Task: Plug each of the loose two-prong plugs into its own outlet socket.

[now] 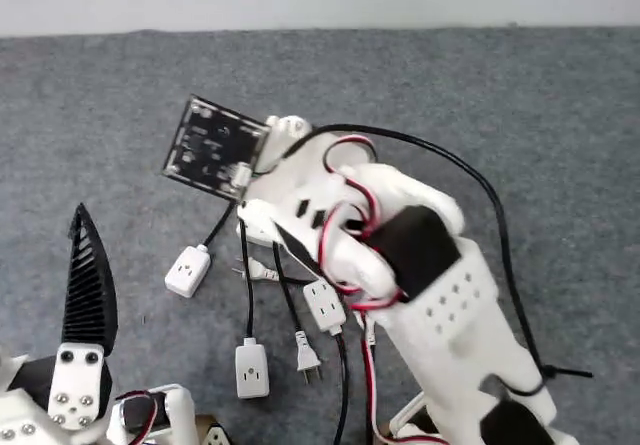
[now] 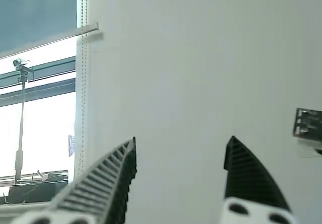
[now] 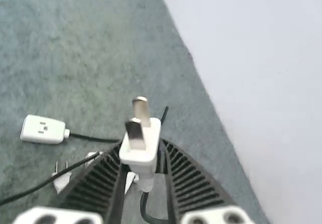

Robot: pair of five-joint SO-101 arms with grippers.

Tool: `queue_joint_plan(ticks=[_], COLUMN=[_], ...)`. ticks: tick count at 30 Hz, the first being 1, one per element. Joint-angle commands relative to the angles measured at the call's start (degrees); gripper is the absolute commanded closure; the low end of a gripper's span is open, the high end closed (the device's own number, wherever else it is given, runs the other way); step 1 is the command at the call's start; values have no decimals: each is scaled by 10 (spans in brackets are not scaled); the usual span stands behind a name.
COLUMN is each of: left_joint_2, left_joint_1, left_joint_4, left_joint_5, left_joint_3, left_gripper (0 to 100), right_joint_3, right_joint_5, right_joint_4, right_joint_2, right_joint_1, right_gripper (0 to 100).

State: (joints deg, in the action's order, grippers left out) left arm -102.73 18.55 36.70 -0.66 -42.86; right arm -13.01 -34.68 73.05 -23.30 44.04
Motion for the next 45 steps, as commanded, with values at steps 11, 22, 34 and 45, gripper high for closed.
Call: queue_joint_plan(ticks=[11, 22, 34, 45], left_joint_2=[8, 9, 10, 9], left_joint_1=[-47, -136, -194, -182], left_joint_4=[19, 53, 51, 0], left_joint_5=[55, 50, 17, -13], left_joint_3=[-80, -117, -160, -234], left_gripper=[720, 720, 720, 721], right_joint_3=[-25, -4, -4, -4], right_joint_5=[9, 2, 4, 3], right_joint_4=[57, 36, 45, 50], right_joint_2=[-58, -60, -62, -94], right_joint_1=[63, 65, 103, 103], right_gripper=[991, 991, 991, 991])
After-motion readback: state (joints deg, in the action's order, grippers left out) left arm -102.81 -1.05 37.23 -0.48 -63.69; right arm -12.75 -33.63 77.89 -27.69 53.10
